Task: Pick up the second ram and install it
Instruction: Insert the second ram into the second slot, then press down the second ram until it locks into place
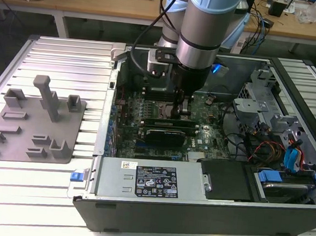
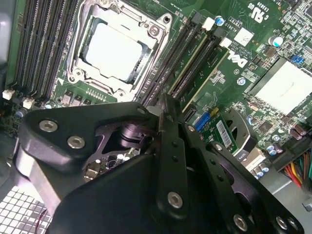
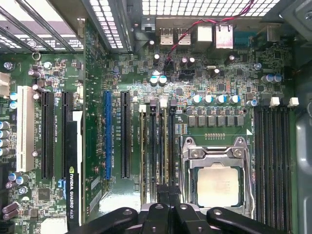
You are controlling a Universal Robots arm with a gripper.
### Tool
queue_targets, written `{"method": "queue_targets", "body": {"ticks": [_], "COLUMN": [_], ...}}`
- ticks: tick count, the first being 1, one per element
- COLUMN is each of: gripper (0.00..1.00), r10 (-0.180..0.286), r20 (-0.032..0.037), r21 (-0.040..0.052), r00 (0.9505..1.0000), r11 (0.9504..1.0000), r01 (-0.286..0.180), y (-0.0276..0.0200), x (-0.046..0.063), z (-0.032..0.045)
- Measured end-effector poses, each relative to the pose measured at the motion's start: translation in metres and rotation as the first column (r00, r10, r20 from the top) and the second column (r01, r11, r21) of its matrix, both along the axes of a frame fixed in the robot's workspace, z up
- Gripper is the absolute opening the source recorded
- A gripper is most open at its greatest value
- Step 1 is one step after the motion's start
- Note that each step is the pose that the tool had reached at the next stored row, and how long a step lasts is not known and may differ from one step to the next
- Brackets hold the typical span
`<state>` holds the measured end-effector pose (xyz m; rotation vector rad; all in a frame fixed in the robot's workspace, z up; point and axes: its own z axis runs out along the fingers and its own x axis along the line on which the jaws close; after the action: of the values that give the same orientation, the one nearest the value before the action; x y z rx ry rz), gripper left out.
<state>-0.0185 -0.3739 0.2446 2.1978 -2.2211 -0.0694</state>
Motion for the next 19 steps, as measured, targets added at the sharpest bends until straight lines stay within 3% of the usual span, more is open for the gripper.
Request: {"method": "queue_targets", "body": {"ticks": [12, 19], "gripper": [0.08, 0.08], "r10": [0.0, 0.0], "r20": [0.0003, 0.0003], "r21": [0.0, 0.0001], "r00": [1.0, 1.0], "r11": [1.0, 1.0], "r01": [0.0, 0.0], "y": [0.0, 0.0], "x": [0.0, 0.017], "z": [0.0, 0.0]}}
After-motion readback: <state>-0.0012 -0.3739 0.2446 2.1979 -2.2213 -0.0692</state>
